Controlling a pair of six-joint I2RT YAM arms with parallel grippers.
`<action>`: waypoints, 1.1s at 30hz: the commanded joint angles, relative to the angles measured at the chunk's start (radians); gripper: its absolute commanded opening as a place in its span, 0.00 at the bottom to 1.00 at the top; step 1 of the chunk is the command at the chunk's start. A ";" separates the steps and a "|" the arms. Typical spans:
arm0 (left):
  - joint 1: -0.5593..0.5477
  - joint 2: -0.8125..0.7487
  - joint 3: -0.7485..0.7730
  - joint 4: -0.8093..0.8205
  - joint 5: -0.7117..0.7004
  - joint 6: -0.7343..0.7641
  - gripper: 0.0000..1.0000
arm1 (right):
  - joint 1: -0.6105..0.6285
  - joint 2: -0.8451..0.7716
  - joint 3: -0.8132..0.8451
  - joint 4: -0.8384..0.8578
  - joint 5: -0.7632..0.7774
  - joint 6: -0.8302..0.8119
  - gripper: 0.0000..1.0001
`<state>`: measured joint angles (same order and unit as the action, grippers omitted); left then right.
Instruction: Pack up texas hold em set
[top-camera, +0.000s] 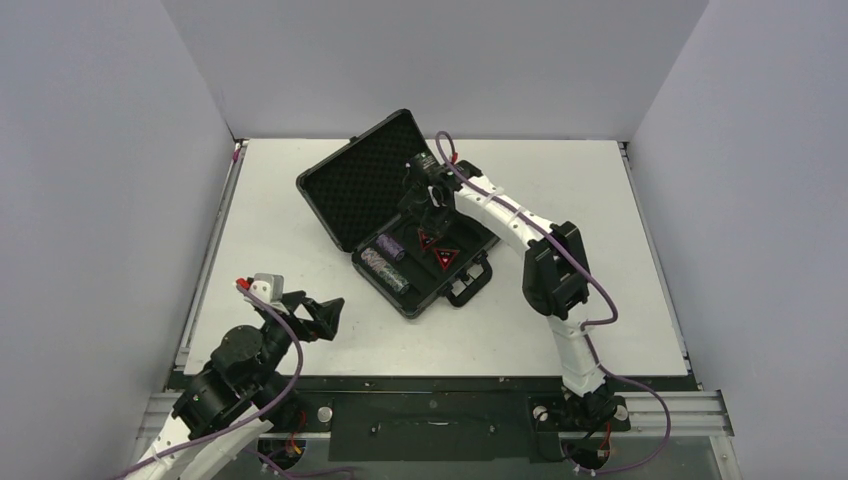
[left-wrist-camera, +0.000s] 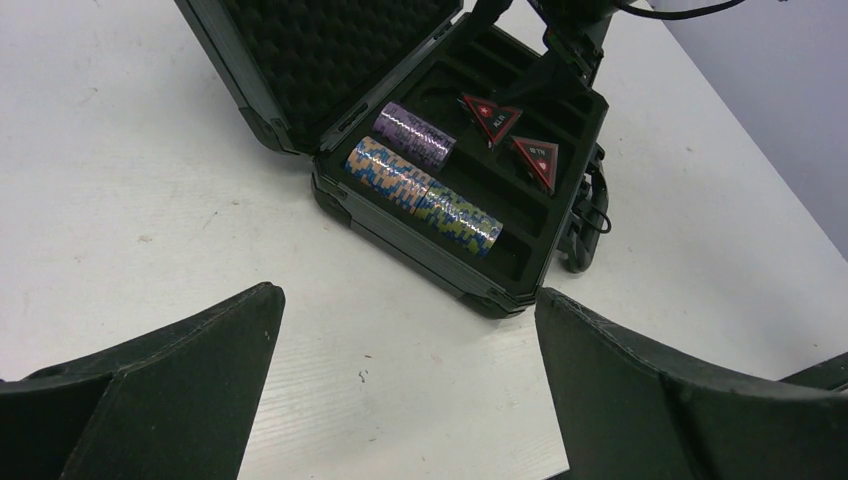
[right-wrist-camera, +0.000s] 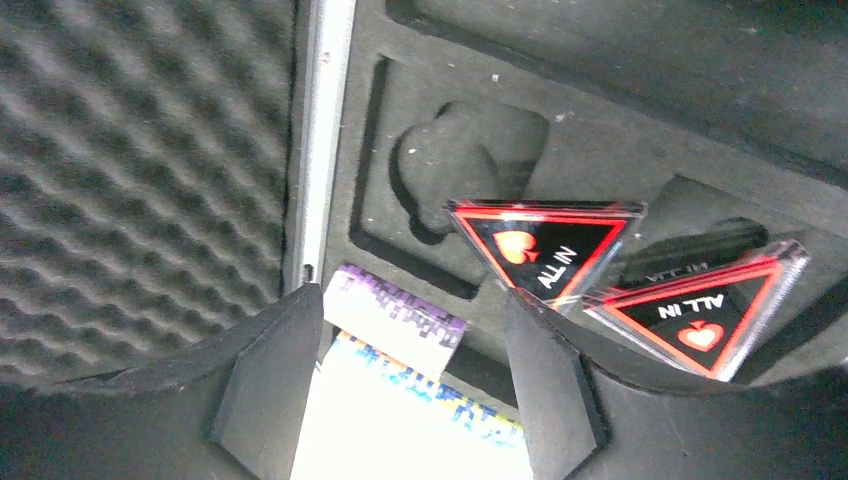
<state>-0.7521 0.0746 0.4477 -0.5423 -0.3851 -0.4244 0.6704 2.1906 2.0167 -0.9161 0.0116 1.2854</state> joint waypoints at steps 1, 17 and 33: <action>-0.019 -0.015 0.005 0.025 -0.024 0.004 0.96 | 0.010 -0.108 -0.056 0.000 0.043 -0.010 0.61; -0.021 0.020 -0.026 0.083 0.061 0.052 0.96 | 0.017 -0.572 -0.361 -0.134 0.269 -0.166 0.66; -0.018 0.424 0.274 0.004 0.079 0.033 0.96 | -0.009 -1.215 -0.908 -0.090 0.505 -0.093 1.00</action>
<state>-0.7662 0.3794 0.5877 -0.5583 -0.3309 -0.4164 0.6731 1.0157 1.1461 -1.0134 0.4076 1.1912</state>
